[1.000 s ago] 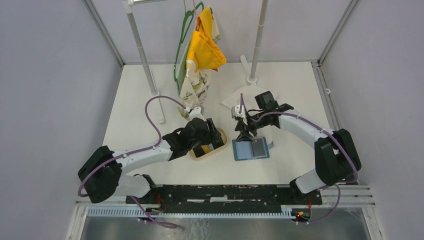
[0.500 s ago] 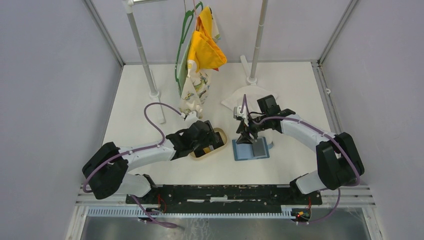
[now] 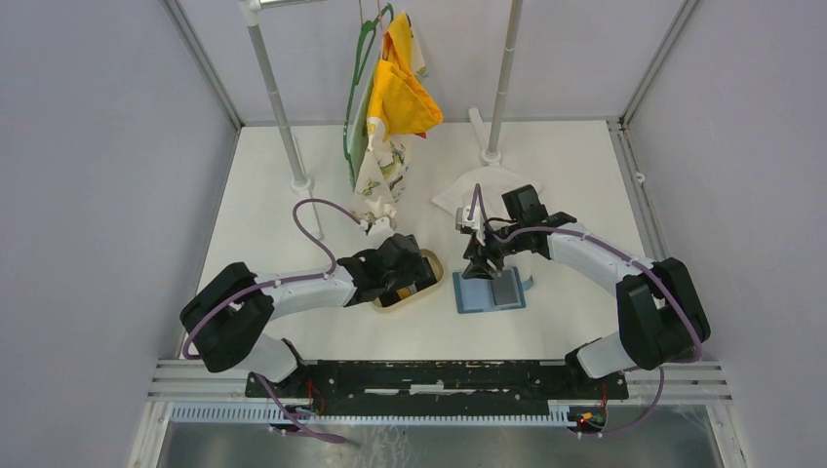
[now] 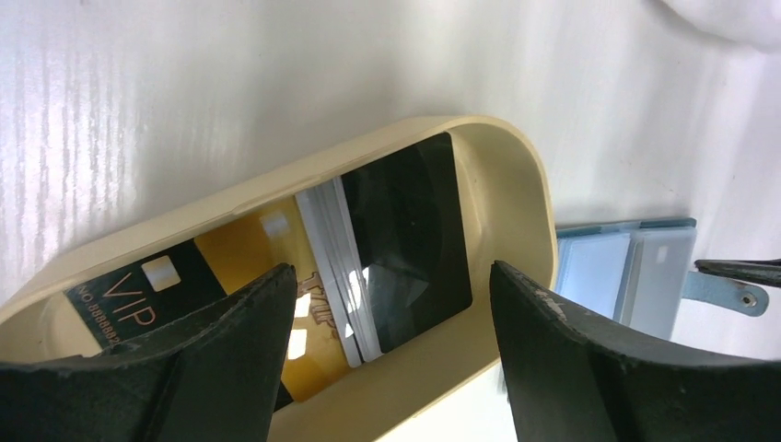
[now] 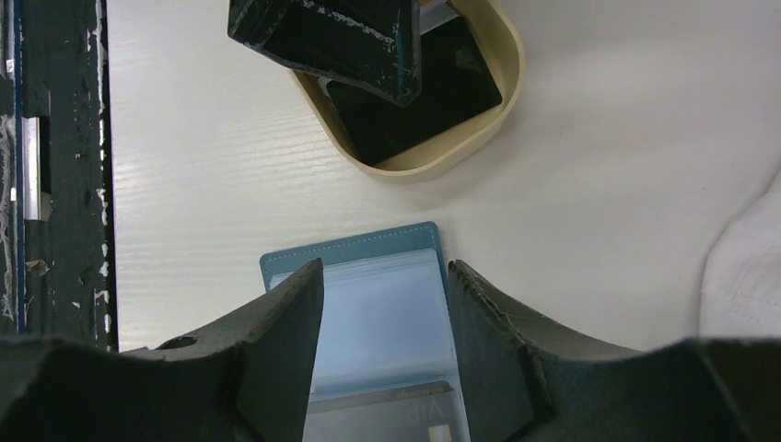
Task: Put the credit cards into the card holder
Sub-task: Pick up the credit card from the storage box.
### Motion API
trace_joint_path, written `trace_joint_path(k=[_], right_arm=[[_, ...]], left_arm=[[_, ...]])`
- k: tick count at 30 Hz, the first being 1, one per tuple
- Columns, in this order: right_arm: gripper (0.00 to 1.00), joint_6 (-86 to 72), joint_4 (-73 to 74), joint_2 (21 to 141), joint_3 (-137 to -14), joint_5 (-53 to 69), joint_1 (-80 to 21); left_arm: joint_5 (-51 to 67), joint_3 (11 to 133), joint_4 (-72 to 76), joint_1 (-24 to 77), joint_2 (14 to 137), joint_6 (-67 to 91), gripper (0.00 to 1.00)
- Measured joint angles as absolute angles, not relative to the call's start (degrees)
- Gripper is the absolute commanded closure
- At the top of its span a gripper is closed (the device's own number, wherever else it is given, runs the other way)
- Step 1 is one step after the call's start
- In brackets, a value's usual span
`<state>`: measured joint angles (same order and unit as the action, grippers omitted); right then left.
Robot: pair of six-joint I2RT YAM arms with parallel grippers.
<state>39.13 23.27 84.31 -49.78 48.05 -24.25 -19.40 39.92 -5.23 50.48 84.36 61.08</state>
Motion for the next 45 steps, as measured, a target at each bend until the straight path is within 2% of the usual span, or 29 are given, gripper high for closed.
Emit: trace_joint_path(k=[22, 30, 36, 45], right_arm=[[0.43, 39.72, 23.66, 84.31, -49.78, 47.92, -24.25], [0.43, 39.9, 23.77, 84.31, -49.78, 47.92, -24.25], [0.43, 39.92, 24.03, 84.31, -49.78, 47.92, -24.25], [0.43, 39.92, 24.05, 84.31, -49.78, 47.92, -24.25]], left_arm=[[-14.04, 35.42, 10.96, 48.21, 86.54, 67.05, 0.24], [-11.81, 33.76, 12.29, 48.18, 84.64, 67.09, 0.37], [-10.57, 33.67, 14.28, 48.18, 82.72, 67.07, 0.41], [-11.53, 34.46, 9.5, 48.18, 82.63, 67.05, 0.33]])
